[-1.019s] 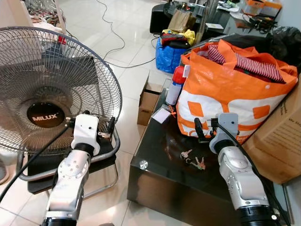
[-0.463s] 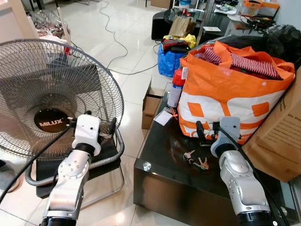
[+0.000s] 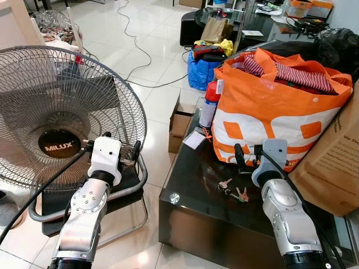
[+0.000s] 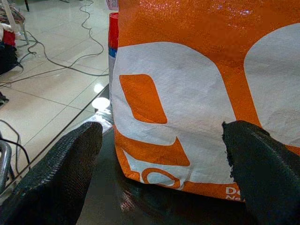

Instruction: Hang keys on a hook

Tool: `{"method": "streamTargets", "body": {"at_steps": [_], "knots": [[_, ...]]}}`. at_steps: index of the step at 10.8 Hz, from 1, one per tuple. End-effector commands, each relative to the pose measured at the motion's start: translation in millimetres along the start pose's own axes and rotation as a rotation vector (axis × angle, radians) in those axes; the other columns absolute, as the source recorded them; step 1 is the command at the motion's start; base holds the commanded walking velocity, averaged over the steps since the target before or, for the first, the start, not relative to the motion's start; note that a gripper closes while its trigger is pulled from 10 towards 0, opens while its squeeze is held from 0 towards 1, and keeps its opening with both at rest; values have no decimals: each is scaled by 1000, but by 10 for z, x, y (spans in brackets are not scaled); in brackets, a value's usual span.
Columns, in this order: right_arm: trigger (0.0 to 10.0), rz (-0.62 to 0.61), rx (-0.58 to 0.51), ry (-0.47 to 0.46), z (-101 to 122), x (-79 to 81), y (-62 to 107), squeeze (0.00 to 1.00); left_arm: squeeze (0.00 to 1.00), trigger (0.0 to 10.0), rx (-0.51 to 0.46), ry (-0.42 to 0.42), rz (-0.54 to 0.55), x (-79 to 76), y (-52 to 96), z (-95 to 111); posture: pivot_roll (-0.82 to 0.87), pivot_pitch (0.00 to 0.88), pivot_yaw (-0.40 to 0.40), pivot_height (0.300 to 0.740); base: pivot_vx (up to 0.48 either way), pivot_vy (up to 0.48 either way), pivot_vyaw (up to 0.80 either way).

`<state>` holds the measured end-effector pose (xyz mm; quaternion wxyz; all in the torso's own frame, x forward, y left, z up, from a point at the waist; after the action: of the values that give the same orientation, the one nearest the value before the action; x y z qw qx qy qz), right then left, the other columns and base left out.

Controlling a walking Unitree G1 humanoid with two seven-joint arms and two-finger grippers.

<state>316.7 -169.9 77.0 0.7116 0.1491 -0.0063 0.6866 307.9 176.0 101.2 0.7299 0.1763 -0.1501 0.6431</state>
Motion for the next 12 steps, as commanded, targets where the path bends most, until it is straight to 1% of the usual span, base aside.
{"method": "streamTargets", "body": {"at_steps": [1, 4, 5, 6, 10, 11, 12], "knots": [[10000, -12, -21, 7, 73, -37, -8, 0, 0, 10000, -8, 2, -9, -20, -13, 23, 21, 0, -37, 740, 266, 0, 0], [10000, -12, -21, 7, 73, -37, -8, 0, 0, 10000, -8, 2, -9, -20, -13, 23, 21, 0, -37, 740, 266, 0, 0], [10000, -51, -20, 15, 40, -107, 93, 0, 0, 10000, -29, 17, -46, -74, -66, 82, -13, 0, -16, 740, 337, 0, 0], [10000, -66, -19, 24, 33, -143, 114, 0, 0, 10000, -34, 25, -55, -97, -85, 99, -13, 0, -13, 740, 334, 0, 0], [10000, -63, -19, 25, 44, -136, 113, 0, 0, 10000, -35, 31, -59, -110, -101, 100, -12, 0, -19, 740, 350, 0, 0], [10000, -63, 8, -4, 17, -138, 104, 0, 0, 10000, -35, 34, -57, -109, -105, 100, -10, 0, -23, 740, 375, 0, -800], [10000, -73, 10, 5, 16, -162, 101, 0, 0, 10000, -35, 36, -55, -109, -105, 99, -9, 0, -25, 740, 375, 0, -800]]}}
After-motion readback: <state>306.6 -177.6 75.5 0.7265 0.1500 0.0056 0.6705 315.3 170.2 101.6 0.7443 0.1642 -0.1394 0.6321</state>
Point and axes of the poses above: a point about 5 cm out from each wrist's last joint towards the gripper, its own y axis pointing back from the gripper into the wrist, its own z axis along the axis of the wrist's last joint, x = y × z, the point moved 4 cm from there along -y, pointing out of the wrist towards the gripper, and after that the axes turned 14 degrees about -y, right-handed, at the moved point
